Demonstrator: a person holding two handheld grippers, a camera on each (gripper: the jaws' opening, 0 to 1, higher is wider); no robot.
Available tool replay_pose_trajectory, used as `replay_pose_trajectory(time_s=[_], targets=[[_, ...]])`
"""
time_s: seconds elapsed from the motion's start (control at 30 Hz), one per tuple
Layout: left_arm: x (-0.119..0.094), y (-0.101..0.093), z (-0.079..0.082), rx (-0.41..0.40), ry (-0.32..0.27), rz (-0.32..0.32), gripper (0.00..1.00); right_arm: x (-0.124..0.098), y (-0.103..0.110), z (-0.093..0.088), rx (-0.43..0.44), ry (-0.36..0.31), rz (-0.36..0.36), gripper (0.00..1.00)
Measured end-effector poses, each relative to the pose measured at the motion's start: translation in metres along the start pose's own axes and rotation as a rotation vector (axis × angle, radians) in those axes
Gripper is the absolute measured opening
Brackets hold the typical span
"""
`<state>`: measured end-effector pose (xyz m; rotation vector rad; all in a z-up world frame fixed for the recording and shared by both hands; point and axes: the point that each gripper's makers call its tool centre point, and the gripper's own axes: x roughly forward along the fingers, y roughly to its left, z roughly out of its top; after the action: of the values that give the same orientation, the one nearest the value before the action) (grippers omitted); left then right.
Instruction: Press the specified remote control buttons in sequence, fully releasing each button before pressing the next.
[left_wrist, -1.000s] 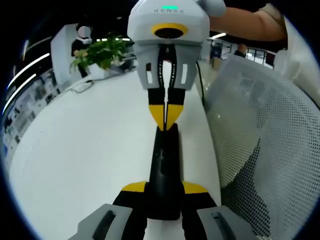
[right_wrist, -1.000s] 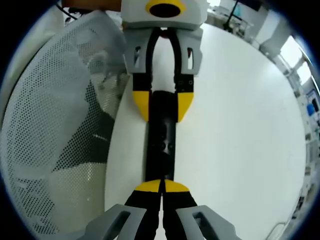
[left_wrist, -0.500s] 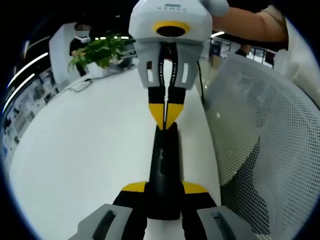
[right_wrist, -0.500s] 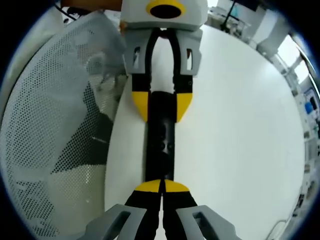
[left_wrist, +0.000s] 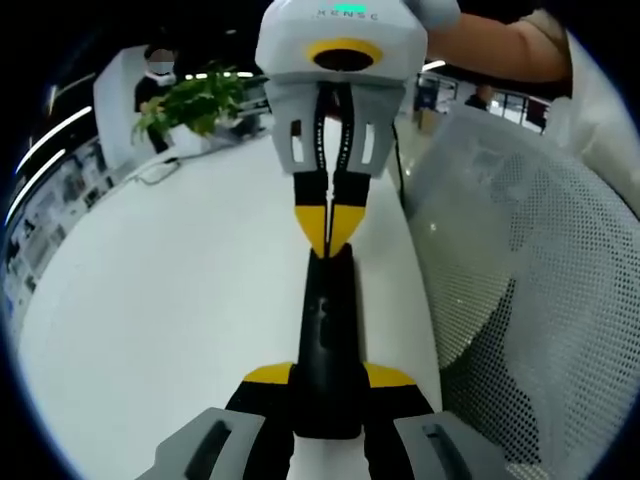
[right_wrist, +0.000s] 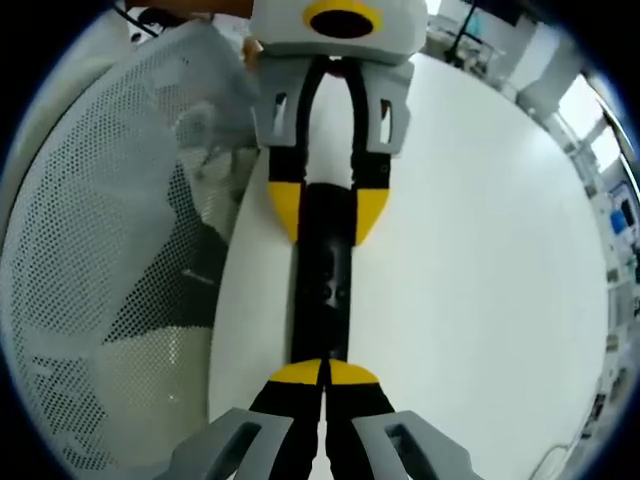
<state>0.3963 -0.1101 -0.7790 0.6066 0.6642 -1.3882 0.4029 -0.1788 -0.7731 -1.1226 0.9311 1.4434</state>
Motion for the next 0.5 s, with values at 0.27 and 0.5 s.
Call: replay_pose_trajectory(time_s=[0.27, 0.5], targets=[[0.000, 0.000, 0.000, 0.004, 0.005, -0.004, 0.24, -0.017, -0.005, 0.019, -0.006, -0.050, 0.002, 0.00], [0.000, 0.001, -0.001, 0.007, 0.008, -0.006, 0.24, -0.016, -0.008, 0.028, -0.033, -0.046, 0.007, 0.00]])
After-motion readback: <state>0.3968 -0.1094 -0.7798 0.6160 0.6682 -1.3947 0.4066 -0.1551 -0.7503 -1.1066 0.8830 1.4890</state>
